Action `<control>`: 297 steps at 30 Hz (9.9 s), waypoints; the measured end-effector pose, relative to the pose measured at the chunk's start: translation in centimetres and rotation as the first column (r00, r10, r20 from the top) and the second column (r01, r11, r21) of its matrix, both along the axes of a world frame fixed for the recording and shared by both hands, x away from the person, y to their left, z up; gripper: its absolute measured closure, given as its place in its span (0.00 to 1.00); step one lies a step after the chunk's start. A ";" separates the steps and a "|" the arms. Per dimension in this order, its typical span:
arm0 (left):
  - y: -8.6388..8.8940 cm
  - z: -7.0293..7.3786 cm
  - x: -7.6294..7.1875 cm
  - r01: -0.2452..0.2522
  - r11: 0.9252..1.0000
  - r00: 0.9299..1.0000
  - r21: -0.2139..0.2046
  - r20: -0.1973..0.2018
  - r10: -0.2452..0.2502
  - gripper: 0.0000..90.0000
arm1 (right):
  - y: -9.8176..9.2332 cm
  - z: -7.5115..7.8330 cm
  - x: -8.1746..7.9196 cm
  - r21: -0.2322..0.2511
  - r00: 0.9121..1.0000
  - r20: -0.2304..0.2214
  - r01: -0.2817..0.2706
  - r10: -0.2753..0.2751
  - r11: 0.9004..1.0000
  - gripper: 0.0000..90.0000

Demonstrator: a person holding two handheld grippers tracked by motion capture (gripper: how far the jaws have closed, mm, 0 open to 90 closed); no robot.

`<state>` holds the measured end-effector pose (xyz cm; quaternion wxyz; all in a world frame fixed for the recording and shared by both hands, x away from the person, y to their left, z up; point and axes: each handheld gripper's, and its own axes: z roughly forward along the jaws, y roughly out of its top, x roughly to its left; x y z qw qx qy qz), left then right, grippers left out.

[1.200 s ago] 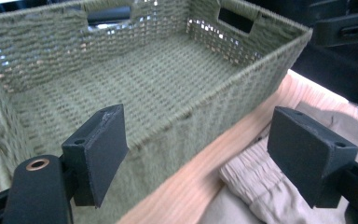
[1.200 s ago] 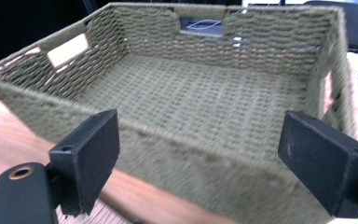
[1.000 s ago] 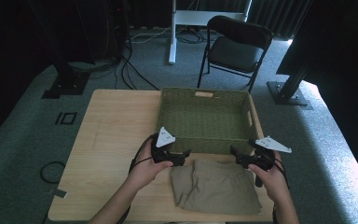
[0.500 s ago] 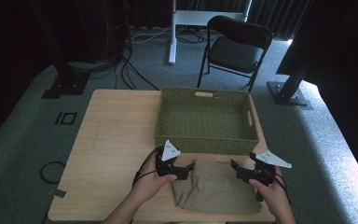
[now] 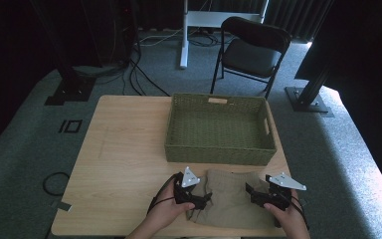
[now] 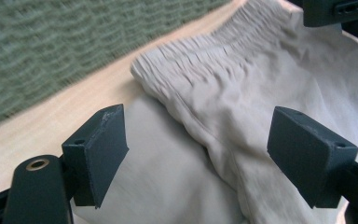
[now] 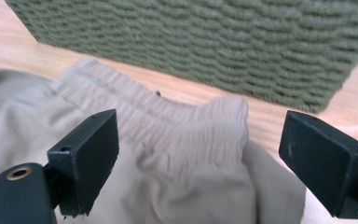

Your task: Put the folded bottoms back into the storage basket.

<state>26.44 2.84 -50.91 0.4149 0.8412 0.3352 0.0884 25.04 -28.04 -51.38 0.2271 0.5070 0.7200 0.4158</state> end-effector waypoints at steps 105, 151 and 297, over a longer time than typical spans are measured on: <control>1.3 11.7 5.2 0.075 0.993 0.974 -0.093 0.220 -0.053 0.93 | 0.4 11.0 3.7 0.096 0.991 0.074 -0.121 0.114 0.988 0.89; 0.4 11.8 19.9 -0.035 0.990 0.978 -0.137 0.199 0.062 0.98 | -0.1 11.8 20.8 0.218 0.999 -0.030 -0.026 0.033 0.976 0.89; 2.7 9.6 12.0 -0.029 0.997 0.989 -0.072 0.142 0.040 0.22 | 3.2 9.4 13.5 0.007 0.994 0.064 -0.092 0.092 0.996 0.15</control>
